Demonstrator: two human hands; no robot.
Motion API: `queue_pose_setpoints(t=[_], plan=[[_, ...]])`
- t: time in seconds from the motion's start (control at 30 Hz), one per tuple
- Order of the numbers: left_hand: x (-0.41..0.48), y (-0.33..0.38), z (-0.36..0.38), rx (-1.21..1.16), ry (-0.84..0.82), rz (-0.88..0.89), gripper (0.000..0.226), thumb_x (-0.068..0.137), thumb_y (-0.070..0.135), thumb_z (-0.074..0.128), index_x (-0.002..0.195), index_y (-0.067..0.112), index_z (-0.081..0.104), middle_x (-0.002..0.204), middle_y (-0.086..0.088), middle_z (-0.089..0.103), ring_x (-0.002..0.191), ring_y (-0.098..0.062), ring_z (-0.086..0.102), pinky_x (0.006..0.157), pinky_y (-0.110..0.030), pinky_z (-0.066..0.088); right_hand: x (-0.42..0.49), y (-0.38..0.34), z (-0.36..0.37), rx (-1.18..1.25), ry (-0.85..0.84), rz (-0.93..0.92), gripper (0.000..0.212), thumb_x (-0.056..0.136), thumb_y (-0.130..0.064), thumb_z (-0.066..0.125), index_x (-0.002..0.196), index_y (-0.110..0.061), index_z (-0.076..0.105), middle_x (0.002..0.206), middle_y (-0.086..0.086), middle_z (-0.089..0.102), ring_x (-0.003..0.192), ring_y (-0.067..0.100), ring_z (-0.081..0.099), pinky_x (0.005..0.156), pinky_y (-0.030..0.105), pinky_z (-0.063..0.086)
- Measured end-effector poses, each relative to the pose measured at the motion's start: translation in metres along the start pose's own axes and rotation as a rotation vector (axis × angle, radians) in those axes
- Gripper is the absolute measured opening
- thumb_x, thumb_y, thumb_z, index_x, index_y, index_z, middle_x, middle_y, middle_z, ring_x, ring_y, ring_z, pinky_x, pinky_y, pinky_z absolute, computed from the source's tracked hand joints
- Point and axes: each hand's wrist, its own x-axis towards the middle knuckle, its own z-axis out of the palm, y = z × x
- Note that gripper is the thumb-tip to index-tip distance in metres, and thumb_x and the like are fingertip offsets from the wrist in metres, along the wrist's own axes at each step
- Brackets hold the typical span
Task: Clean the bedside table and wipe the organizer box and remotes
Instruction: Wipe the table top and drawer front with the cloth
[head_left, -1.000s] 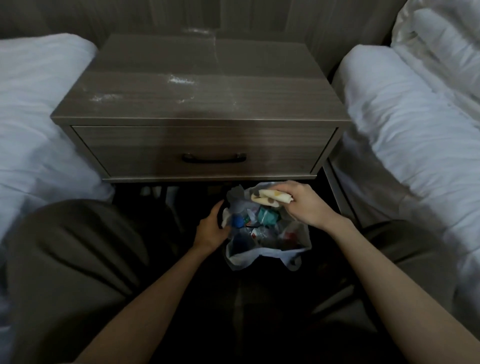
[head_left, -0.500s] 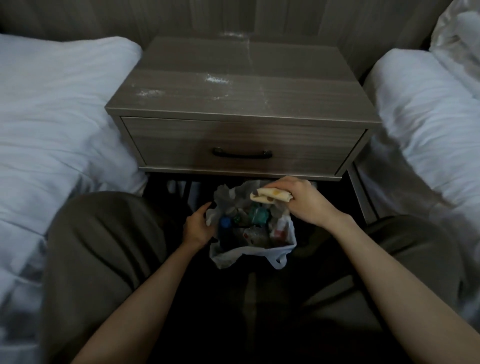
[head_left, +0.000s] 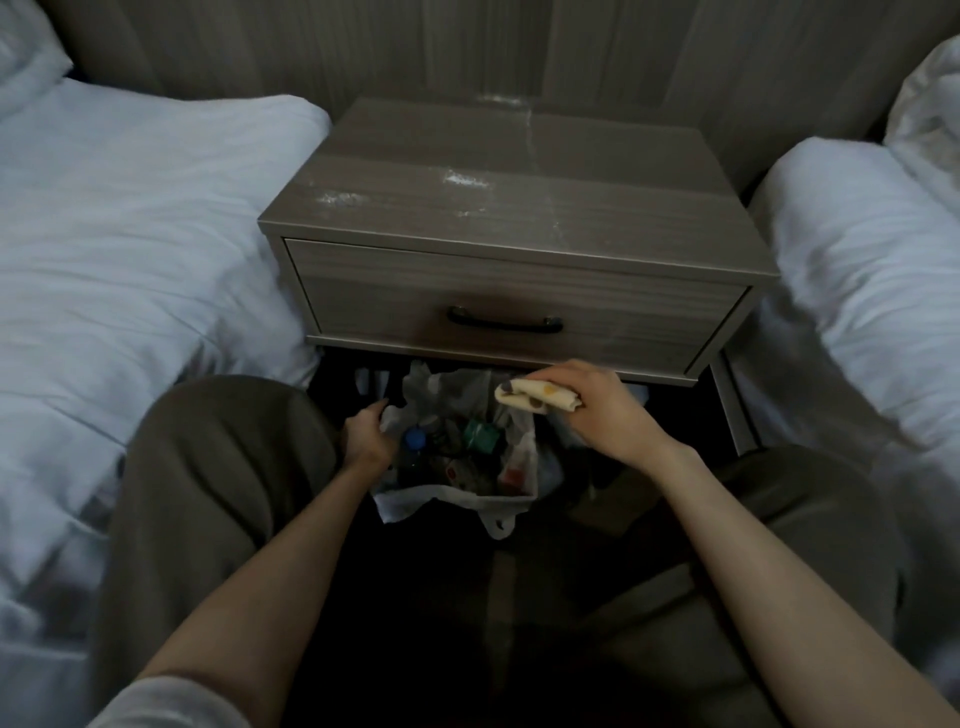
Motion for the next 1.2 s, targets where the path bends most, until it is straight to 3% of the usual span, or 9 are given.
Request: queue_pose_setpoints(t=[0.17,0.27,0.4,0.43,0.6,0.7,0.77,0.97,1.2], plan=[[0.007,-0.004,0.005,0.030,-0.090,-0.018,0.053,0.098,0.011,0.048,0.149,0.012,0.033,0.145,-0.018,0.045,0.131,-0.037,0.044,0.101,-0.035,0.038,-0.003,-0.009,0.000,0.044,0.051,0.016,0.055,0.083,0.007,0.053,0.121,-0.032,0.064,0.118,-0.005,0.060,0.111,0.013,0.055,0.091,0.028,0.044],[0.008,0.005,0.002,0.082,-0.236,-0.055,0.058,0.098,0.014,0.049,0.150,0.004,0.024,0.149,-0.018,0.037,0.131,-0.037,0.042,0.100,-0.038,0.039,-0.007,-0.015,-0.001,0.088,0.078,0.021,0.057,0.085,0.007,0.053,0.117,-0.039,0.061,0.117,-0.004,0.062,0.110,0.012,0.057,0.090,0.024,0.044],[0.003,0.023,-0.005,0.115,-0.428,0.046,0.082,0.096,0.034,0.050,0.154,0.013,-0.005,0.160,-0.007,0.000,0.147,-0.038,0.001,0.117,-0.046,0.021,-0.004,-0.033,-0.009,0.098,0.129,0.020,0.049,0.088,0.004,0.054,0.121,-0.031,0.064,0.111,-0.004,0.064,0.104,0.008,0.058,0.081,0.007,0.040],[-0.001,0.030,-0.012,0.142,-0.416,0.102,0.084,0.092,0.043,0.049,0.154,0.018,-0.003,0.161,-0.009,-0.001,0.147,-0.039,0.003,0.117,-0.047,0.019,-0.003,-0.039,-0.013,0.111,0.165,0.019,0.045,0.089,0.002,0.055,0.121,-0.029,0.064,0.109,-0.005,0.065,0.102,0.007,0.059,0.079,0.006,0.039],[-0.035,0.080,-0.084,0.075,0.020,0.491,0.058,0.095,0.026,0.056,0.148,0.017,0.035,0.138,-0.011,0.052,0.118,-0.028,0.056,0.092,-0.035,0.050,0.012,-0.083,-0.052,0.160,0.436,-0.004,0.031,0.091,-0.007,0.057,0.117,-0.022,0.068,0.100,-0.010,0.065,0.091,0.002,0.058,0.073,0.006,0.039],[-0.045,0.106,-0.128,0.027,0.318,0.697,0.040,0.092,0.017,0.059,0.132,0.015,0.056,0.123,-0.006,0.064,0.111,-0.024,0.060,0.095,-0.025,0.041,0.029,-0.097,-0.083,0.037,0.578,-0.022,0.035,0.089,-0.010,0.057,0.119,-0.026,0.067,0.102,-0.008,0.062,0.091,0.001,0.054,0.076,0.010,0.040],[-0.037,0.118,-0.150,0.033,0.427,0.733,0.034,0.093,0.015,0.058,0.127,0.015,0.060,0.122,-0.005,0.064,0.115,-0.024,0.056,0.096,-0.019,0.032,0.044,-0.097,-0.100,-0.083,0.633,0.013,0.038,0.089,-0.013,0.056,0.122,-0.031,0.064,0.108,-0.004,0.061,0.094,0.009,0.056,0.078,0.025,0.044],[0.020,0.142,-0.189,0.088,0.473,0.731,0.037,0.094,0.027,0.055,0.129,0.017,0.058,0.128,-0.007,0.061,0.120,-0.028,0.053,0.105,-0.039,0.040,0.105,-0.069,-0.136,-0.283,0.674,0.152,0.045,0.085,-0.009,0.054,0.125,-0.027,0.063,0.116,0.002,0.054,0.107,0.025,0.054,0.073,0.029,0.041],[0.094,0.161,-0.201,0.173,0.455,0.605,0.039,0.097,0.036,0.048,0.132,0.021,0.056,0.136,-0.003,0.056,0.126,-0.024,0.048,0.106,-0.040,0.038,0.205,-0.039,-0.165,-0.329,0.660,0.191,0.044,0.085,-0.008,0.050,0.119,-0.031,0.065,0.117,0.004,0.054,0.113,0.029,0.049,0.082,0.037,0.045]])
